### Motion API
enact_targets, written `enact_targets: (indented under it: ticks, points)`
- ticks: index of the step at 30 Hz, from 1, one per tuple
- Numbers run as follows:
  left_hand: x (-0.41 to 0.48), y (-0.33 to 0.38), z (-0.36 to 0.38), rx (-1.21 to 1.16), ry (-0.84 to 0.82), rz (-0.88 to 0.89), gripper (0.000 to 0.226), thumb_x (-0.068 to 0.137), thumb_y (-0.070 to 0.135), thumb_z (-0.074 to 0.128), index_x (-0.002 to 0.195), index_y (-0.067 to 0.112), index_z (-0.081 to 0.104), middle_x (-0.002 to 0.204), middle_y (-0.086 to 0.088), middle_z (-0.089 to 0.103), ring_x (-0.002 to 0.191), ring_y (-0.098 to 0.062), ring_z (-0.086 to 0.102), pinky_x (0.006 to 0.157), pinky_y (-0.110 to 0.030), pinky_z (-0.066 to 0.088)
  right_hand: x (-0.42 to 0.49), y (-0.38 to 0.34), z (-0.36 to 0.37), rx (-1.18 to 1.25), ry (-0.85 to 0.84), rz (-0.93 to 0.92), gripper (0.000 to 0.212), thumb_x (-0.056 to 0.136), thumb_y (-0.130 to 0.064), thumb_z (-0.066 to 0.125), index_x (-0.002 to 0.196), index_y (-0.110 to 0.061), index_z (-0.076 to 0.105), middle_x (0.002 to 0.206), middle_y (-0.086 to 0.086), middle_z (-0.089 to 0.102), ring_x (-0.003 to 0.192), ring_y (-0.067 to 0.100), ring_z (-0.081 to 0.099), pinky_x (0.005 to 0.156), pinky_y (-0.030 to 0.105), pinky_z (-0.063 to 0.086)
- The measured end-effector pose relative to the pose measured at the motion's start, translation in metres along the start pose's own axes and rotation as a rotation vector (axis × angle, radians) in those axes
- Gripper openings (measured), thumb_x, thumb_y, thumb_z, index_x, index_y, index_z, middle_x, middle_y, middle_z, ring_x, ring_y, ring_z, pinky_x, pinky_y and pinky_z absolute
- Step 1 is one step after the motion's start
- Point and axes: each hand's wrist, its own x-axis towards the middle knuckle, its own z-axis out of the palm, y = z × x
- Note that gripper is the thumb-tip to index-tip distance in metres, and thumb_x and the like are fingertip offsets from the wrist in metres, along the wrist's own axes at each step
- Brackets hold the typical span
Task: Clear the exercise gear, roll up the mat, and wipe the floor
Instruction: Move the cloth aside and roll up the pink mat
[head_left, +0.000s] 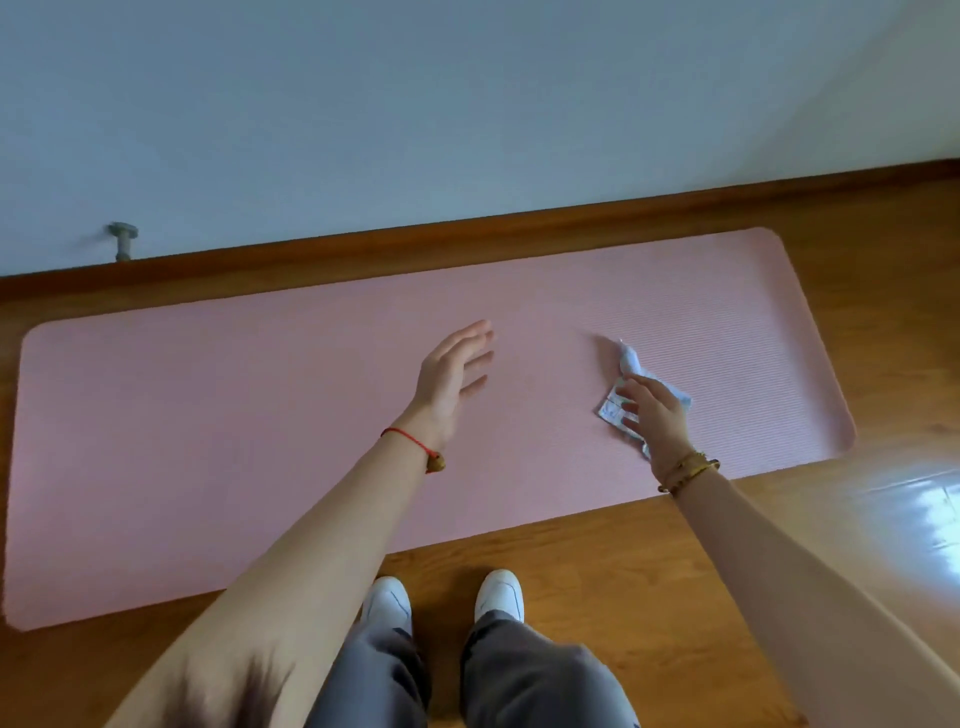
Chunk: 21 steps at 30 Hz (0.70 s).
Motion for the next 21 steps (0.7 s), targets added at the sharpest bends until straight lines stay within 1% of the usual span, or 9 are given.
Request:
enact_targets:
  ticks: [2,5,8,10,11,12,14,15,21]
  points:
    - [0.038,-0.028,0.015,-0.004,-0.051,-0.021,0.039,0.104,0.033,0.046,0.139,0.019,0.056,0.138,-0.001,0.061,0.129,-0.023,0.056,0.113,-0.042,0.041,0.042,0.029,-0.009,-0.019,0.044,0.022,0.031,0.092,-0.028,0.059,0.121,-0.018,0.067,0.107,-0.001,0.065,0.116,0.025,0.061,0.104,0.049,0.048]
    - [0.097,-0.074,0.034,0.029,-0.142,-0.053,0.041,0.104,0.034,0.045,0.141,0.018,0.055,0.138,0.0,0.061,0.129,-0.021,0.056,0.114,-0.042,0.04,0.104,0.078,-0.02,-0.093,0.118,0.066,0.039,0.094,-0.033,0.054,0.13,-0.018,0.061,0.11,0.002,0.063,0.114,0.028,0.061,0.099,0.045,0.051]
    - [0.15,-0.114,0.043,0.071,-0.214,-0.07,0.04,0.103,0.032,0.047,0.139,0.019,0.056,0.136,0.0,0.063,0.127,-0.02,0.058,0.113,-0.041,0.041,0.158,0.122,-0.028,-0.169,0.168,0.05,0.039,0.096,-0.032,0.051,0.131,-0.015,0.059,0.109,0.0,0.062,0.099,0.02,0.061,0.082,0.034,0.053]
    - [0.186,-0.139,0.043,0.101,-0.246,-0.073,0.039,0.102,0.032,0.048,0.137,0.019,0.058,0.133,0.001,0.065,0.123,-0.018,0.06,0.111,-0.04,0.042,0.195,0.147,-0.031,-0.215,0.216,0.012,0.037,0.099,-0.023,0.05,0.133,-0.009,0.055,0.11,0.0,0.056,0.093,0.017,0.06,0.065,0.022,0.043]
    - [0.204,-0.152,0.042,0.122,-0.264,-0.073,0.039,0.101,0.032,0.049,0.137,0.019,0.058,0.132,0.001,0.066,0.122,-0.018,0.061,0.111,-0.041,0.043,0.211,0.159,-0.032,-0.236,0.233,-0.002,0.039,0.099,-0.02,0.051,0.135,-0.007,0.051,0.116,0.002,0.054,0.094,0.019,0.058,0.063,0.02,0.041]
    - [0.219,-0.163,0.041,0.149,-0.282,-0.072,0.038,0.101,0.032,0.049,0.136,0.019,0.059,0.131,0.001,0.066,0.121,-0.018,0.062,0.111,-0.041,0.043,0.226,0.17,-0.032,-0.269,0.255,-0.021,0.043,0.097,-0.023,0.052,0.137,-0.007,0.049,0.122,0.005,0.054,0.1,0.023,0.058,0.069,0.022,0.043]
    - [0.246,-0.184,0.039,0.204,-0.32,-0.069,0.036,0.101,0.03,0.05,0.135,0.019,0.059,0.131,0.0,0.066,0.121,-0.019,0.062,0.111,-0.042,0.043,0.257,0.192,-0.035,-0.461,0.34,-0.068,0.054,0.088,-0.034,0.052,0.138,-0.013,0.049,0.13,0.013,0.057,0.117,0.035,0.052,0.089,0.037,0.045]
    - [0.256,-0.194,0.038,0.22,-0.338,-0.065,0.035,0.101,0.03,0.051,0.133,0.02,0.06,0.131,0.0,0.066,0.121,-0.019,0.062,0.111,-0.042,0.043,0.27,0.202,-0.037,-0.577,0.38,-0.086,0.054,0.087,-0.034,0.051,0.137,-0.015,0.05,0.131,0.016,0.056,0.121,0.038,0.049,0.095,0.04,0.04]
    - [0.294,-0.229,0.03,0.265,-0.377,-0.012,0.032,0.101,0.027,0.051,0.13,0.021,0.062,0.132,-0.001,0.066,0.121,-0.02,0.063,0.111,-0.043,0.043,0.318,0.233,-0.046,-0.87,0.508,-0.09,0.047,0.091,-0.026,0.052,0.137,-0.013,0.051,0.133,0.021,0.051,0.121,0.04,0.041,0.098,0.047,0.036]
